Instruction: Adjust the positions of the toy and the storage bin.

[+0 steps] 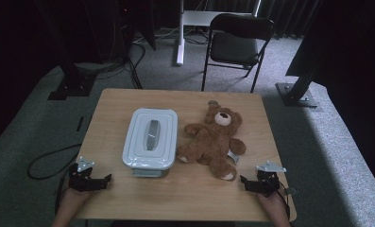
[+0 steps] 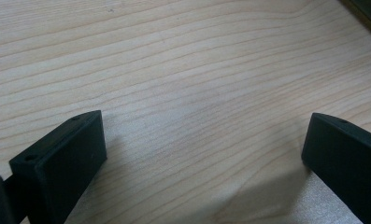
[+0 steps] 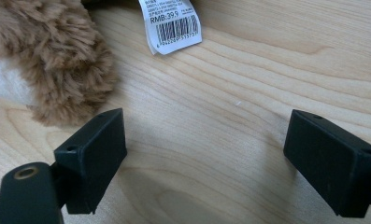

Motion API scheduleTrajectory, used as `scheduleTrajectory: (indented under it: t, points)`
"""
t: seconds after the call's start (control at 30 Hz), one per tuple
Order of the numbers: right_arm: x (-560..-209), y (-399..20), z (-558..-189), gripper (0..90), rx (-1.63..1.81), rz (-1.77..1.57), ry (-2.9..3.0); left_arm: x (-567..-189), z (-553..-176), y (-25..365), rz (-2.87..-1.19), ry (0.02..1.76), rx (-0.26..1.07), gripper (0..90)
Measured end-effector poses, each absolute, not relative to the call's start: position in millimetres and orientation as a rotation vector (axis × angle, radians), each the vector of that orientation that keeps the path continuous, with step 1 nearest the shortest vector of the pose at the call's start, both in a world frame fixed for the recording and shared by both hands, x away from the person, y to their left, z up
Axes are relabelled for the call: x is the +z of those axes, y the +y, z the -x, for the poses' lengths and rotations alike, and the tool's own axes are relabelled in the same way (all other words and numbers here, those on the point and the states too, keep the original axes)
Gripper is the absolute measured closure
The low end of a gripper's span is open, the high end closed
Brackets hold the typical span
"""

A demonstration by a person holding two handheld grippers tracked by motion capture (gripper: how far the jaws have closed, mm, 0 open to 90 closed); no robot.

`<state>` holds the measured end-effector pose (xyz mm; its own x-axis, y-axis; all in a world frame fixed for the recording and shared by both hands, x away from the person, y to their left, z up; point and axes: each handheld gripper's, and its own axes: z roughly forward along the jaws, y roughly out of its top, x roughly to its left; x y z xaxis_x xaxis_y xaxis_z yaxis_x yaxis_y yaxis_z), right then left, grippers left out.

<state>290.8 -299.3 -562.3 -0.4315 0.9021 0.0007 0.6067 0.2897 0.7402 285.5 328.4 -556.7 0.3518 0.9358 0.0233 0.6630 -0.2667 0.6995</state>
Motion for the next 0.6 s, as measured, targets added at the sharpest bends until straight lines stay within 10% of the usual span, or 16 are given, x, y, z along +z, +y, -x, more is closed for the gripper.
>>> scheduleTrajectory:
  t: [0.6]
  points:
    - [-557.7,-297.6,-287.9,14.1,0.914,-1.338,2.207,-556.7,-285.4,329.4,-2.029,1.377,0.589,0.6]
